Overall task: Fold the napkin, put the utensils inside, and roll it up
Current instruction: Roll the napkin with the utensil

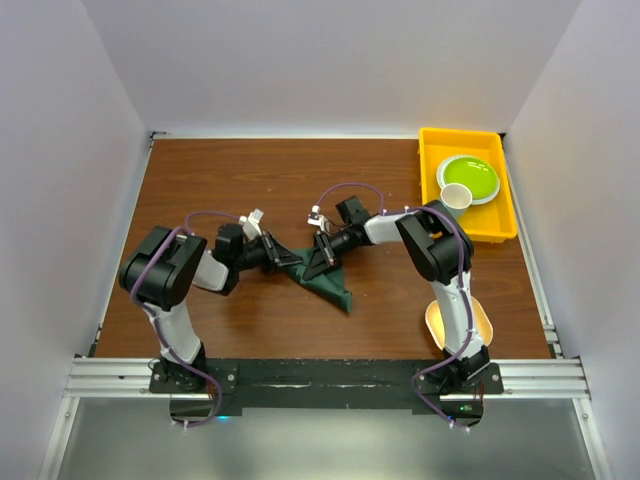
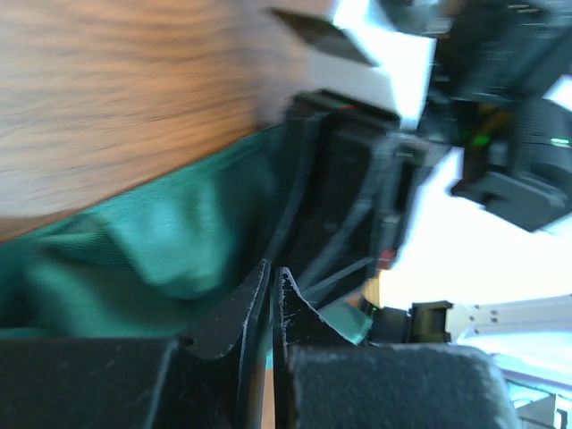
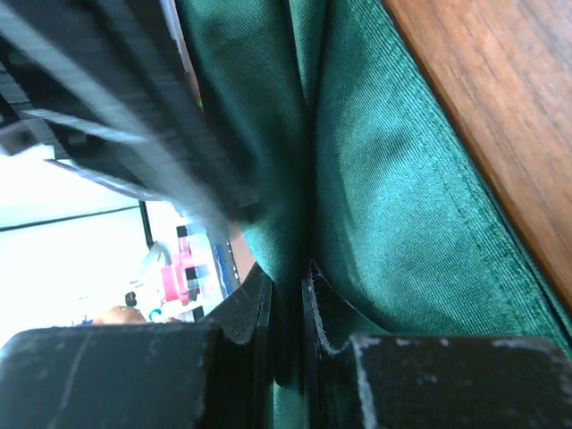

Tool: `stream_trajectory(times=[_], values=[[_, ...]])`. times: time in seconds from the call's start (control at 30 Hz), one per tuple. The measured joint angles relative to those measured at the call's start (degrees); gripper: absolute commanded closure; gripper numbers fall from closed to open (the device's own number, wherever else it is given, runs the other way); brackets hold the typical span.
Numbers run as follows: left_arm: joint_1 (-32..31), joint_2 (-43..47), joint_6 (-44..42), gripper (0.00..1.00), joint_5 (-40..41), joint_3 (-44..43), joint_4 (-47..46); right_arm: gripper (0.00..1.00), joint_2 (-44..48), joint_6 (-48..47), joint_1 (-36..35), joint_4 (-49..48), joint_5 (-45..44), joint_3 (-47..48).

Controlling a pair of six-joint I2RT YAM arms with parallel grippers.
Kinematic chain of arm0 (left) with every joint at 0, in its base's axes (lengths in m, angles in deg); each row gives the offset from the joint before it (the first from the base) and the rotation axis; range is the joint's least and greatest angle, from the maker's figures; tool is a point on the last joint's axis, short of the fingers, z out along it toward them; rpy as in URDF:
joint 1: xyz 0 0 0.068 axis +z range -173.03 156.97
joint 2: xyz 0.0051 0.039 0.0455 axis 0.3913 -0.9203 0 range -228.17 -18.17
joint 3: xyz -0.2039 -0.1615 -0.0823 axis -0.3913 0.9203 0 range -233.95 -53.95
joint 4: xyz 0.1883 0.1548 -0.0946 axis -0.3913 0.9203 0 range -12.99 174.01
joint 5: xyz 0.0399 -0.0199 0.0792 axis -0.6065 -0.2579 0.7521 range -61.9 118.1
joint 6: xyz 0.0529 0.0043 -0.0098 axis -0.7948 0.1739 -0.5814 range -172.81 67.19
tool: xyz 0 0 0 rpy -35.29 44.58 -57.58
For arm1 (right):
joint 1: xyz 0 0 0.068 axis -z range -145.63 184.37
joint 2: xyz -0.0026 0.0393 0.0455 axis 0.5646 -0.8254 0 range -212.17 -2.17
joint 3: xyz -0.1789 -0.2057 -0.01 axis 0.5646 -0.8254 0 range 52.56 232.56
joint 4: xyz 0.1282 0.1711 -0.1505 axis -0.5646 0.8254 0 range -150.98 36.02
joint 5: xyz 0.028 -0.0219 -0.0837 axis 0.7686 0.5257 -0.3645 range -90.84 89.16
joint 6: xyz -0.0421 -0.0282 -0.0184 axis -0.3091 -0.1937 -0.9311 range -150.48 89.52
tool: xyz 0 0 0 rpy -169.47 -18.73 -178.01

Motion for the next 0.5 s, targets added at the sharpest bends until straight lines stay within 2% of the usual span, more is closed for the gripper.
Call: stream_trajectory(times=[0.07, 0.1, 0.2, 0.23, 0.3, 0.33, 0.5], values=[[0.0, -2.3, 0.4, 0.92, 0.2, 0.2, -1.8, 0.87, 0.0, -1.0, 0.0, 1.7, -0.4, 0.6], [0.0, -3.1, 0.5, 0.92, 0.3, 0.2, -2.8, 0.80, 0.0, -1.7, 0.0, 2.8, -0.7, 0.9], [0.0, -3.5, 0.3, 0.93, 0.5, 0.2, -3.3, 0.68, 0.7, -2.9, 0.0, 5.4, -2.1, 1.3], [-0.1, -3.5, 0.0, 0.93, 0.7, 0.1, -3.1, 0.59, 1.3, -3.3, 0.0, 6.5, -2.9, 1.3], [-0.2, -3.5, -0.6, 0.94, 0.8, 0.0, -2.4, 0.53, 3.0, -4.2, -0.1, 9.2, -4.8, 1.4], [-0.2, -3.5, -0.8, 0.94, 0.9, -0.1, -2.0, 0.46, 3.9, -4.9, -0.1, 10.4, -5.9, 1.6], [-0.2, -3.5, -2.1, 0.94, 1.1, -0.4, 0.0, 0.39, 9.2, -9.0, -0.9, 20.3, -17.1, 4.3]])
